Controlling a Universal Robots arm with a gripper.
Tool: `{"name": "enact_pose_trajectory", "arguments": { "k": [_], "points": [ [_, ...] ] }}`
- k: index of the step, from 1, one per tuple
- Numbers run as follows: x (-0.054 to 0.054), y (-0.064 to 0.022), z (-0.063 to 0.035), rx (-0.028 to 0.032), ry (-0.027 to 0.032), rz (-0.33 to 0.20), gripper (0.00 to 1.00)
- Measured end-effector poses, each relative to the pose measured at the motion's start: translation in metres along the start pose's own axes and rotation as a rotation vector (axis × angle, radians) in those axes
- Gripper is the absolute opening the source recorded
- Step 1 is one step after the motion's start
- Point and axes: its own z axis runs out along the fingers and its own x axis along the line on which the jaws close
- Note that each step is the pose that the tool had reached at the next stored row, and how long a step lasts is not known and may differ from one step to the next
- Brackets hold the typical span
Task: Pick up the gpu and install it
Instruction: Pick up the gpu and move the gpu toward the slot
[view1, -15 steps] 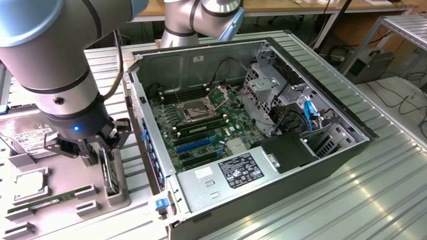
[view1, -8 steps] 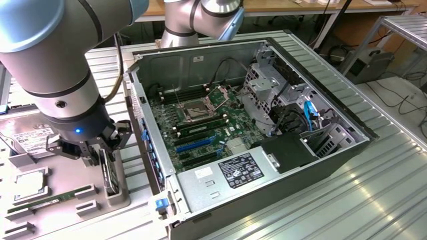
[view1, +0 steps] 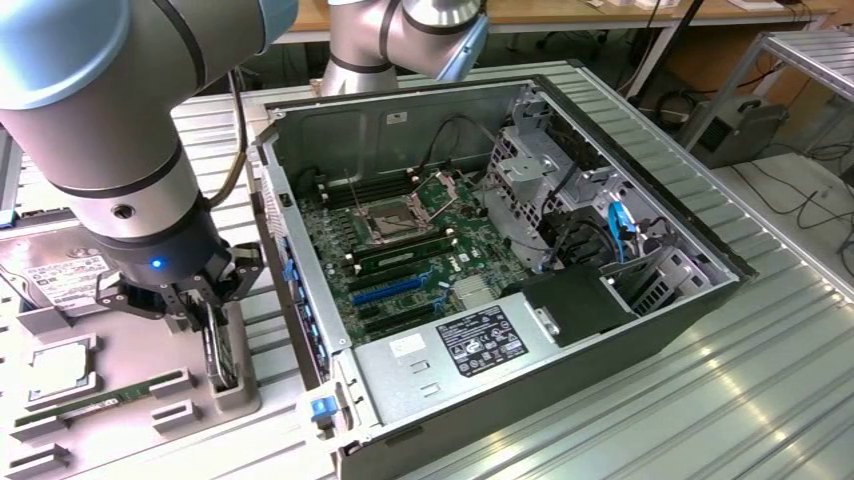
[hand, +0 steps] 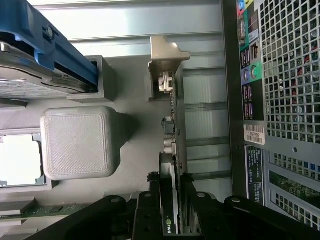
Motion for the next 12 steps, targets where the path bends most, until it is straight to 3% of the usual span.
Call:
{"name": "enact_pose_trajectory", "arguments": {
  "k": [1, 8, 12],
  "points": [
    [0.0, 0.0, 0.0001, -0.0001, 0.0, 0.0, 0.27],
    [-0.0001, 0.0, 0.0005, -0.0005, 0.0004, -0.007, 0.26],
    [-0.0007, 0.0001, 0.0006, -0.003, 0.0028, -0.056, 0.26]
  ]
}}
